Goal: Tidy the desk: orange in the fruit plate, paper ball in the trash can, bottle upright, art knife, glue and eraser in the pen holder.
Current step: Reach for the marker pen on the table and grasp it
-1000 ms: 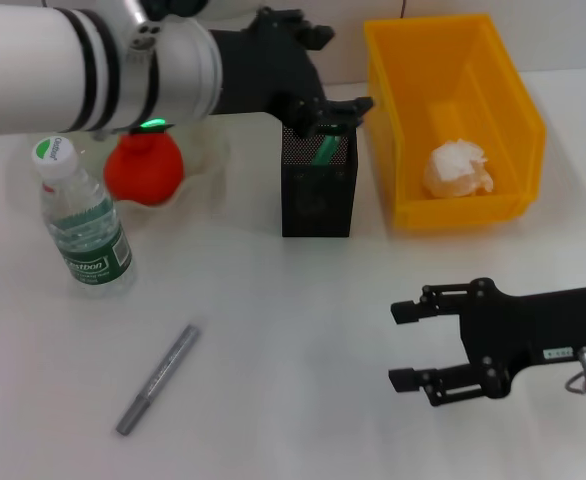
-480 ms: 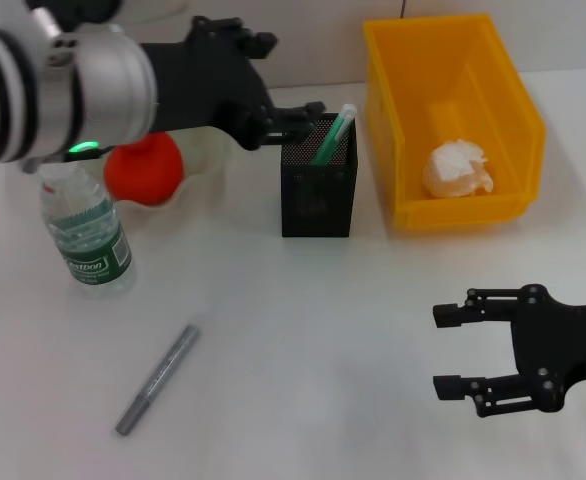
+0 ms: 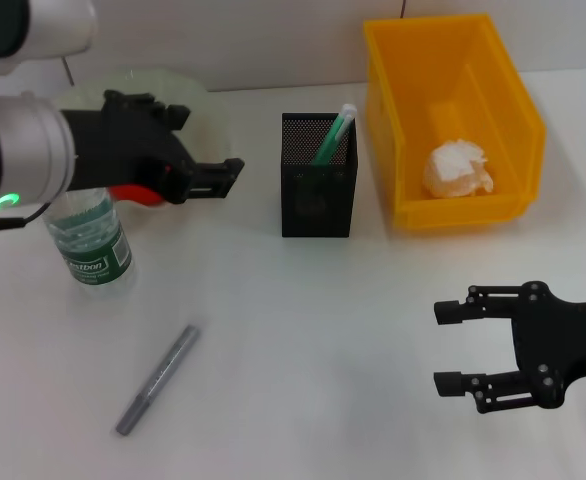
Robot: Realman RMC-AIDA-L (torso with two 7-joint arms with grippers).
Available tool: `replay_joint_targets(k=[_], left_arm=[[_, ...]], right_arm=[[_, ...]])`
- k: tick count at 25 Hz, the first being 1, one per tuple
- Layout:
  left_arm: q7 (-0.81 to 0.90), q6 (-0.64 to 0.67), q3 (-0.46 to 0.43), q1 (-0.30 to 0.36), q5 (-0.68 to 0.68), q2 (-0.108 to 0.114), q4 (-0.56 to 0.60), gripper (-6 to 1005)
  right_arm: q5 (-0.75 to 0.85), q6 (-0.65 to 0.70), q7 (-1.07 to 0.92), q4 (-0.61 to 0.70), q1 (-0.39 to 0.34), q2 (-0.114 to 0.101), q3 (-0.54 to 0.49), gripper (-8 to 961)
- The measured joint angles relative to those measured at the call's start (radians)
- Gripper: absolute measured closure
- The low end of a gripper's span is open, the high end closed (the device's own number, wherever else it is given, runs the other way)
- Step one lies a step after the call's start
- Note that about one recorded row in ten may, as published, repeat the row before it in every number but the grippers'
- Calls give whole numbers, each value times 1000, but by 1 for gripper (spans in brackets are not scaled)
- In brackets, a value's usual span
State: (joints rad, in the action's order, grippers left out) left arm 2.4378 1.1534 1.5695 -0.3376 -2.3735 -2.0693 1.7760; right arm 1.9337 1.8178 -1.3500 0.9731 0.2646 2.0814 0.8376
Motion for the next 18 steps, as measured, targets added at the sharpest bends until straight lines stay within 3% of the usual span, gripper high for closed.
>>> replay_joint_targets(k=[2,6,7,14,18], left_arm=[[49,21,7,59,-19,0,63,218],[49,21,7,59,-19,0,63,218],[96,88,0,81,-19,0,128,218],[203,287,-9,72,-22,0,230,219],[250,336,-20,51,-56,0,227,219]], right_arm=[[0,-1,0,-1,1,0,0,187],[1,-5,0,-4,6,0,-4,187],[1,-7,0,-4,7,-1,-4,187],[1,-36,0,-6,15,-1,6,187],[1,-37,0,-11,22,-1,6,187]])
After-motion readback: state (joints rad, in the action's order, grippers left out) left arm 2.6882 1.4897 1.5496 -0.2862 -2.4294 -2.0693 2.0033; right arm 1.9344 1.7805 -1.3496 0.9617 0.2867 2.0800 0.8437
